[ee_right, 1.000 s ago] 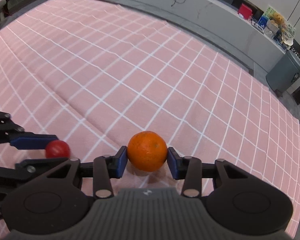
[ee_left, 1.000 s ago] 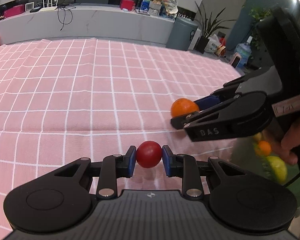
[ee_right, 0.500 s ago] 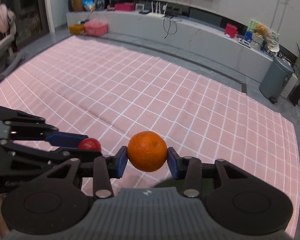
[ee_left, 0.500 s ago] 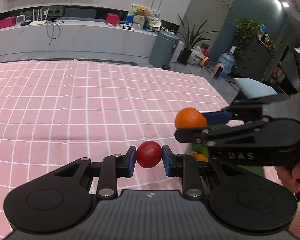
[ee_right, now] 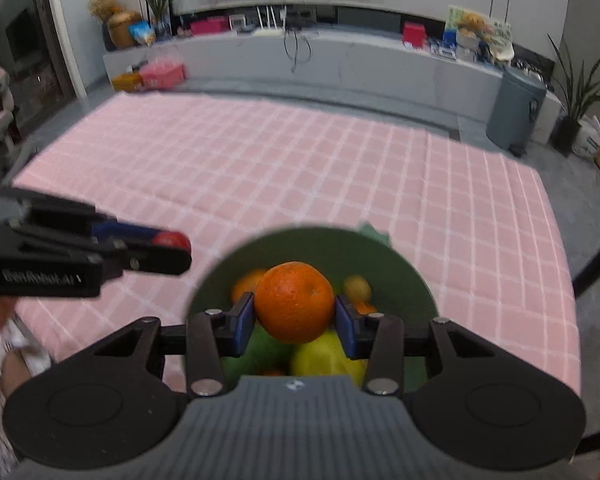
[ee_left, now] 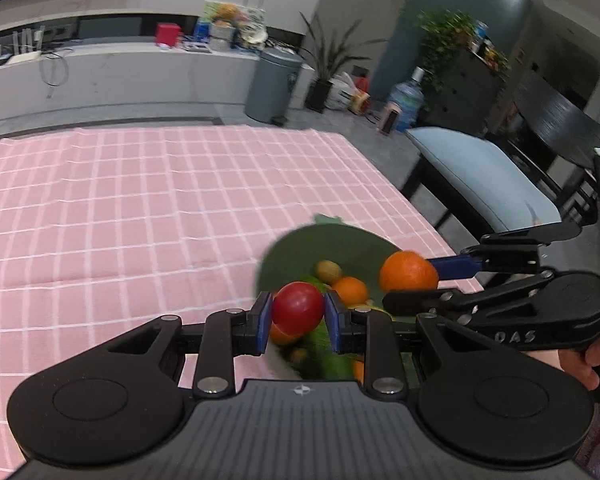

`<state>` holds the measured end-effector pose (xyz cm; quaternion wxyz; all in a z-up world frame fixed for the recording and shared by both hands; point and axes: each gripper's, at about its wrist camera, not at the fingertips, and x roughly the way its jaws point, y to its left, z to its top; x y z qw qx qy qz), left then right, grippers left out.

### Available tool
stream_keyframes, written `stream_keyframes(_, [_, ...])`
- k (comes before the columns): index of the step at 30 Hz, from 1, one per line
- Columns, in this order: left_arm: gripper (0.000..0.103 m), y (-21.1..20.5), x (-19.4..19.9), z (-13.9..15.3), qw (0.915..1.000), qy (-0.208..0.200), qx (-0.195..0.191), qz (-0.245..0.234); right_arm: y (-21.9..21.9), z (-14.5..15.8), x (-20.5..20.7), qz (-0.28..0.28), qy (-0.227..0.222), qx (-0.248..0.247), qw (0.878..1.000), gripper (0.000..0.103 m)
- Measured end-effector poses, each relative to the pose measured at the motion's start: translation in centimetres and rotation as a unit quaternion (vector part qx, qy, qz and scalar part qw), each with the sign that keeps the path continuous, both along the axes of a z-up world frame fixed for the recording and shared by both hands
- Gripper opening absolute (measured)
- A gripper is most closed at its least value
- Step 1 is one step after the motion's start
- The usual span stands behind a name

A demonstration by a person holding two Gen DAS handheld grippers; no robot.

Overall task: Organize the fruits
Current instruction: 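Carry the red fruit with the left gripper while the right gripper carries the orange over the colander, then open the right gripper to drop the orange while the left gripper lowers the red fruit into the colander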

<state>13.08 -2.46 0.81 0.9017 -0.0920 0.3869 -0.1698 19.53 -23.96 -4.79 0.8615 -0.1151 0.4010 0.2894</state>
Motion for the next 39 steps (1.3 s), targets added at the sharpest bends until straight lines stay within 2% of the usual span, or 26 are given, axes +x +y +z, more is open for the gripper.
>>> stream_keyframes(4, [0.031, -1.9, 0.5, -0.8, 0.9997, 0.016, 0.004, -0.018, -1.2, -1.1, 0.0, 0.009, 0.021, -0.039, 0.999, 0.039])
stream_keyframes(12, [0.031, -4.1, 1.1, -1.8, 0.9988, 0.031, 0.024, -0.03, -2.1, -3.7, 1.1, 0.048, -0.011, -0.13, 0.99, 0.039])
stream_keyframes(16, [0.031, -4.8, 1.6, -2.1, 0.9983, 0.035, 0.036, -0.031, -1.6, -4.8, 1.4, 0.067, -0.024, -0.153, 0.986, 0.04])
stream_keyframes(21, [0.031, -5.2, 2.2, -2.7, 0.9977, 0.044, 0.043, -0.029, -1.9, -4.5, 1.5, 0.074, -0.033, -0.15, 0.985, 0.04])
stream_keyframes(28, [0.031, -5.9, 2.3, -2.8, 0.9974, 0.047, 0.042, -0.036, -2.9, -4.6, 1.8, 0.049, -0.016, -0.114, 0.992, 0.04])
stream_keyframes(31, [0.031, -6.4, 1.9, -2.6, 0.9969, 0.046, 0.041, -0.049, -3.1, -4.6, 1.6, 0.043, -0.017, -0.108, 0.993, 0.045])
stream_keyframes(33, [0.031, -6.7, 1.8, -2.6, 0.9965, 0.047, 0.041, -0.056, -3.3, -4.3, 1.4, 0.039, -0.019, -0.099, 0.994, 0.052])
stream_keyframes(39, [0.031, -7.6, 1.1, -2.6, 0.9937, 0.062, 0.034, -0.087, -4.5, -3.0, 0.0, 0.007, -0.034, -0.057, 0.998, 0.052])
